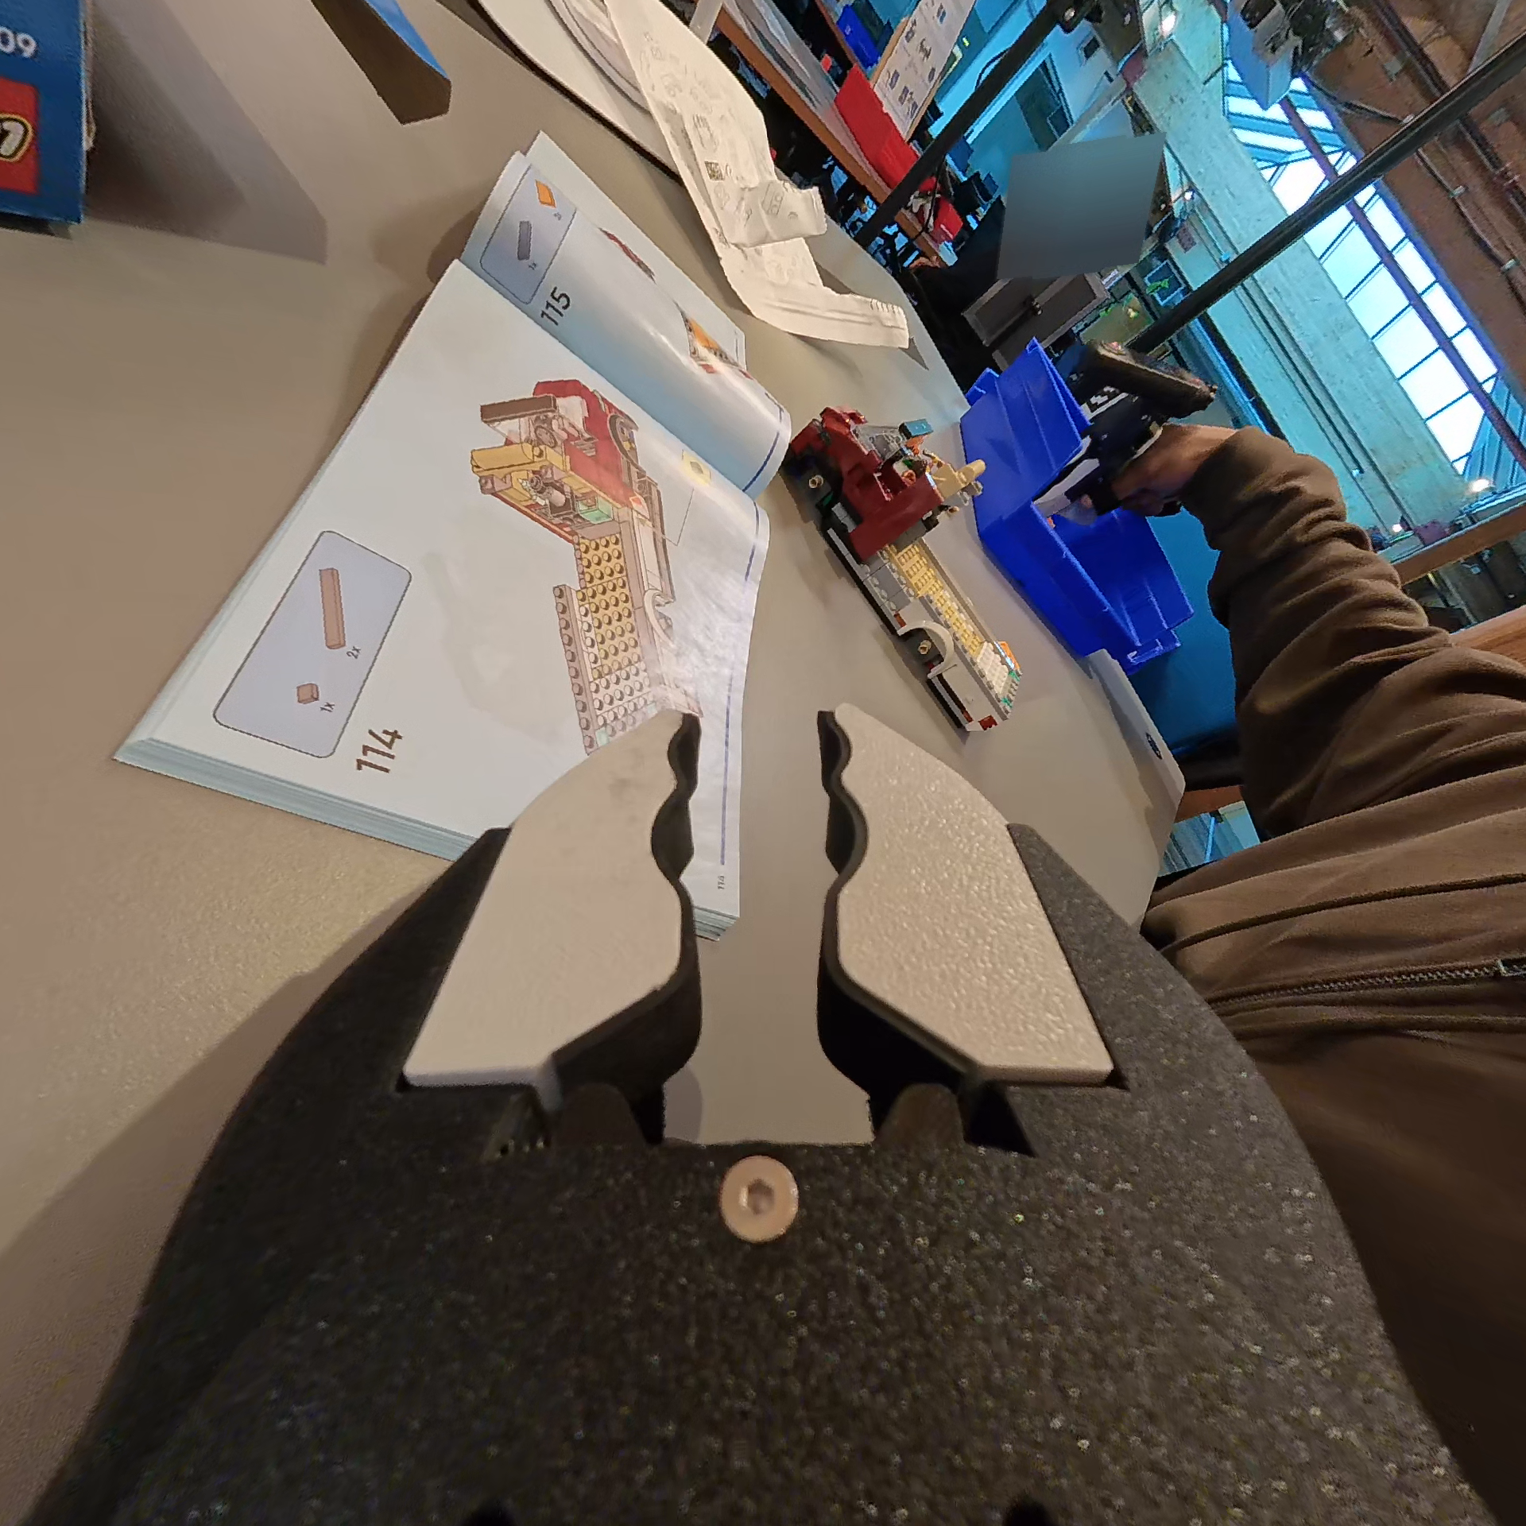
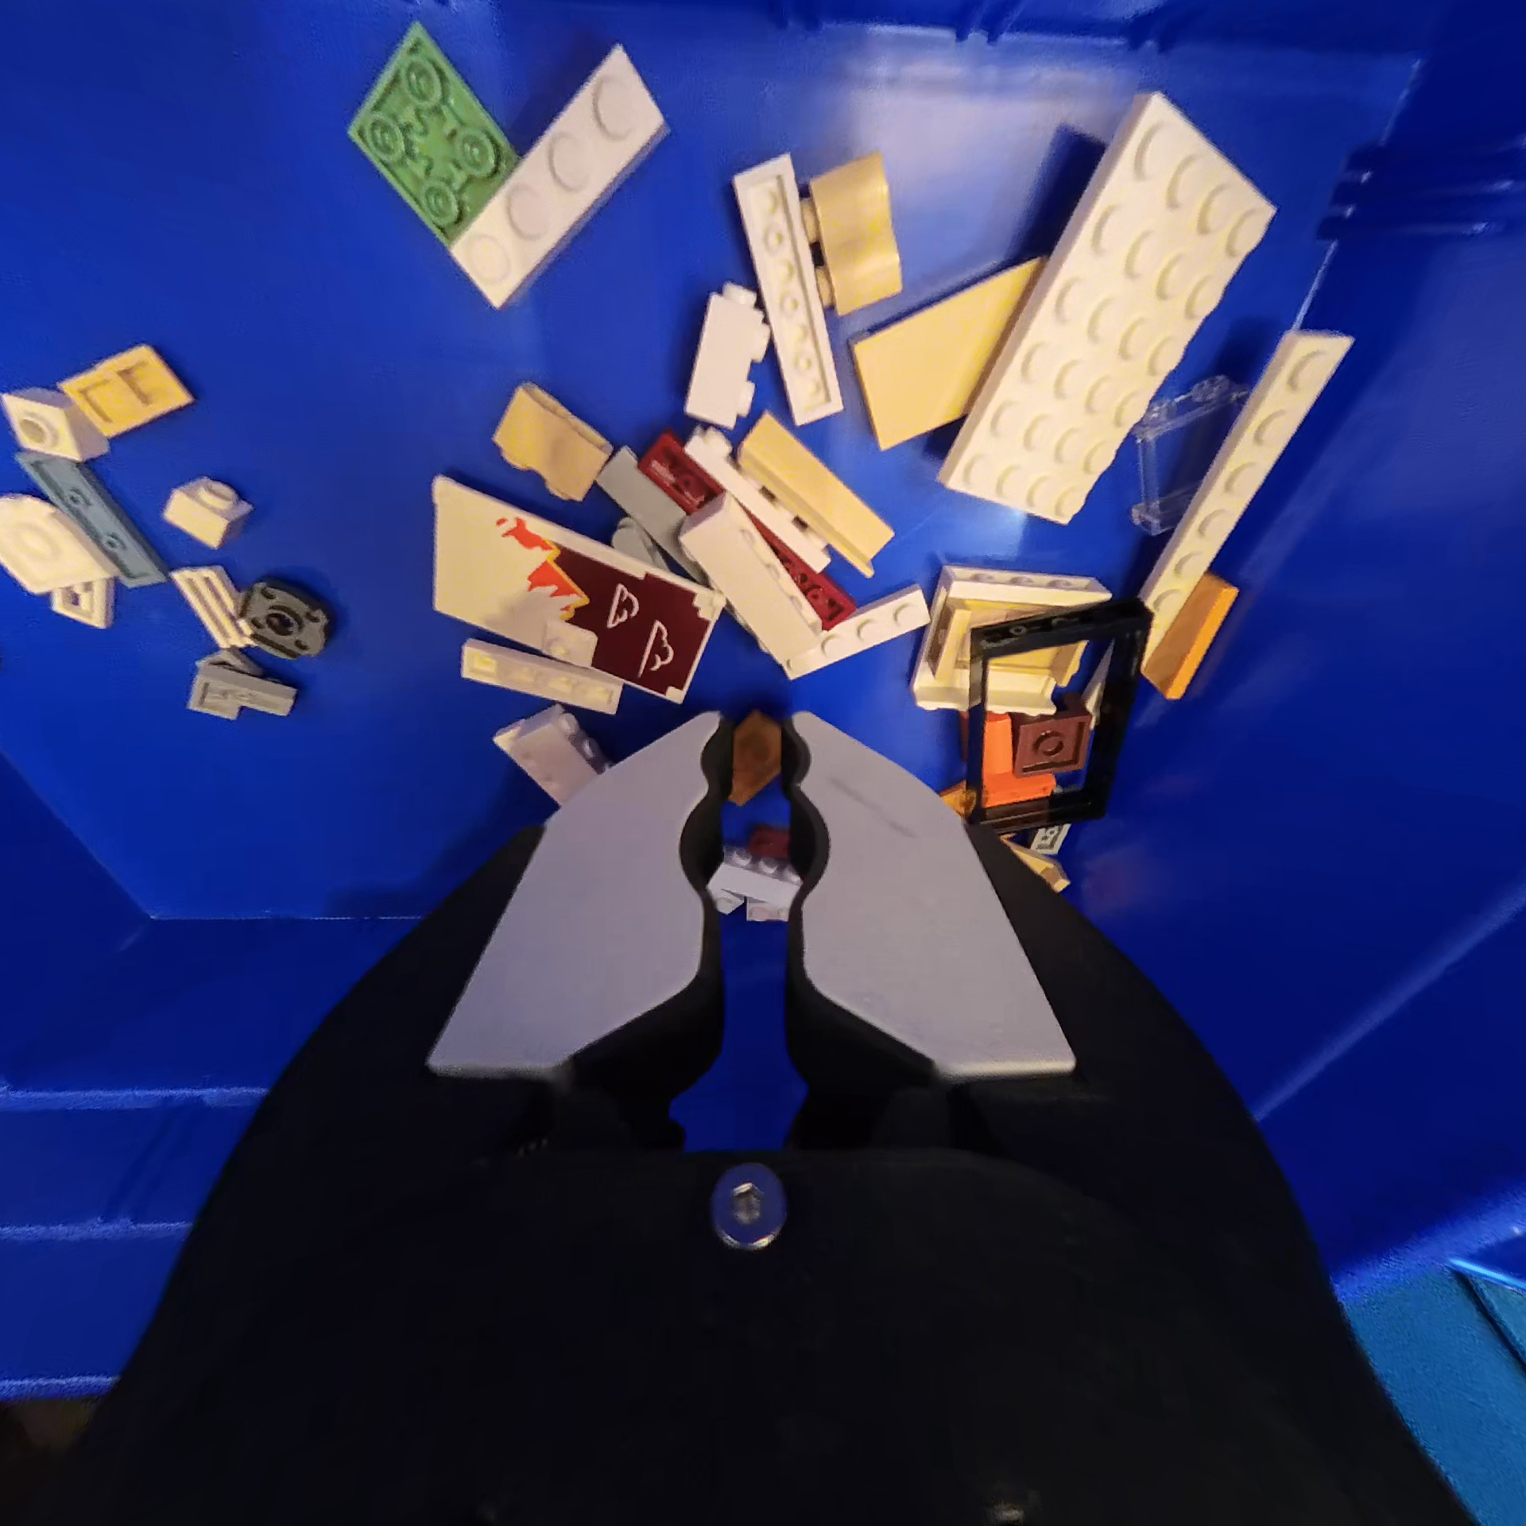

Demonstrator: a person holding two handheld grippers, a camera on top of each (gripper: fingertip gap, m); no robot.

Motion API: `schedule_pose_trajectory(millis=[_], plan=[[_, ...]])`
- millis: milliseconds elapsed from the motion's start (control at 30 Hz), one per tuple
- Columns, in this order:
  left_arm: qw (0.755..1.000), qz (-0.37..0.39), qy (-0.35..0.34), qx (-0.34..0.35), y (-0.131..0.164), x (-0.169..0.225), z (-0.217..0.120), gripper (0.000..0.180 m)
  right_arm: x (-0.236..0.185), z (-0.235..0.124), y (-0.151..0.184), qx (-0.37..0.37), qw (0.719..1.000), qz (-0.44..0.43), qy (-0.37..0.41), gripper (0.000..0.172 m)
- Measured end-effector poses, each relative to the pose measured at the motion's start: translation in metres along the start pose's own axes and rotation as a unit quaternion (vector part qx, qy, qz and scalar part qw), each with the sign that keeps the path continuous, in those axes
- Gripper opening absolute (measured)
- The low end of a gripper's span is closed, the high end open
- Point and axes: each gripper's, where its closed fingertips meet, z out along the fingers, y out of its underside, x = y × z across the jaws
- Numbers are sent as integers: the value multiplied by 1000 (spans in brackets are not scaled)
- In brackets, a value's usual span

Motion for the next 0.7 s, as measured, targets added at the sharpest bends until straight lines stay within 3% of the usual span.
schedule_pose_trajectory(millis=[100, 367, 700], plan=[[1000, 0, 2, 1, 0, 0, 0, 29, 1, -7, 0, 14, 1000, 8, -4, 13], [1000, 2, 2, 3, -1, 1, -1, 29, 0, 6, 12, -42, 999, 9, -17, 31], [1000, 4, 1, 7, -1, 1, -1, 29, -1, 7, 9, -33, 999, 8, -18, 19]])
